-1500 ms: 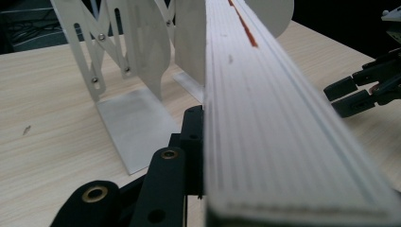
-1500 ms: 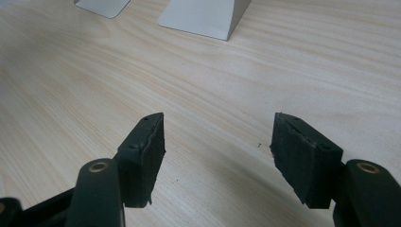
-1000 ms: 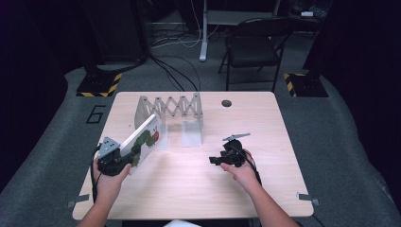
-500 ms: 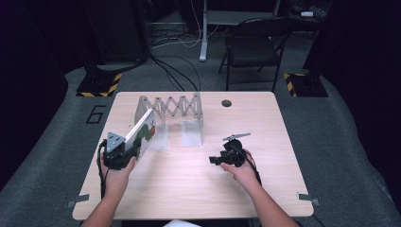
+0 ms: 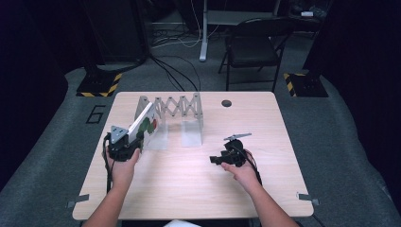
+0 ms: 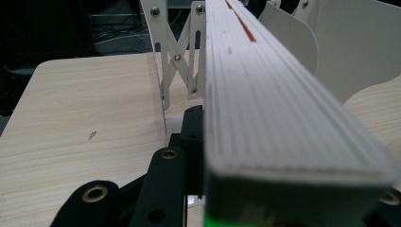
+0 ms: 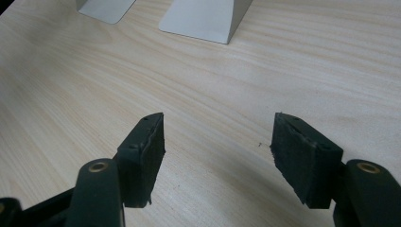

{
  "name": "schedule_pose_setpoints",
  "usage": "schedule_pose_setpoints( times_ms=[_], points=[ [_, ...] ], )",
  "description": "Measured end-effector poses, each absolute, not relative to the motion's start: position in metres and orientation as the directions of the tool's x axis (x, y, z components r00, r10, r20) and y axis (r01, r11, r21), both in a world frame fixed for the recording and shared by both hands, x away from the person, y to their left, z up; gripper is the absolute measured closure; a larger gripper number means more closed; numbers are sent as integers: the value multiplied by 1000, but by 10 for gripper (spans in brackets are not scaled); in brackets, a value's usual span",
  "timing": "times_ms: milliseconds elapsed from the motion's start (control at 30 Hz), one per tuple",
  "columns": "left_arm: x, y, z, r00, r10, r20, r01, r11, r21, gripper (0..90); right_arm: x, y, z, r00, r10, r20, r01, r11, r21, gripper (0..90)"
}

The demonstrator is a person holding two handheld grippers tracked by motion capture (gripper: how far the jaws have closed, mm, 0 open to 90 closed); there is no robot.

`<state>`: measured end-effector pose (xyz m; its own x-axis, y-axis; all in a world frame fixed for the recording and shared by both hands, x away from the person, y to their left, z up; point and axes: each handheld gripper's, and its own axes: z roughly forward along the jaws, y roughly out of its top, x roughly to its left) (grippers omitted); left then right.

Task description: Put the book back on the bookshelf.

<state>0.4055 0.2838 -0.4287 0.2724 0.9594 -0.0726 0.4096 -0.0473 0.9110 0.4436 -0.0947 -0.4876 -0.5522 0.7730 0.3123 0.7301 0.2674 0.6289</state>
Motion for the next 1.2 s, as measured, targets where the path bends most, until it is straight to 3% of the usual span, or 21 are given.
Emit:
schedule_pose_setpoints(
  times_ms=[433,1200],
  points=[
    [421,278,-456,270,963,-26,441,-100,892,756,440,-97,-488,-537,781,318,744,262,614,353],
    [435,274,-469,258,966,-10,473,-117,873,756,437,-103,-490,-540,784,307,736,262,624,353]
  ],
)
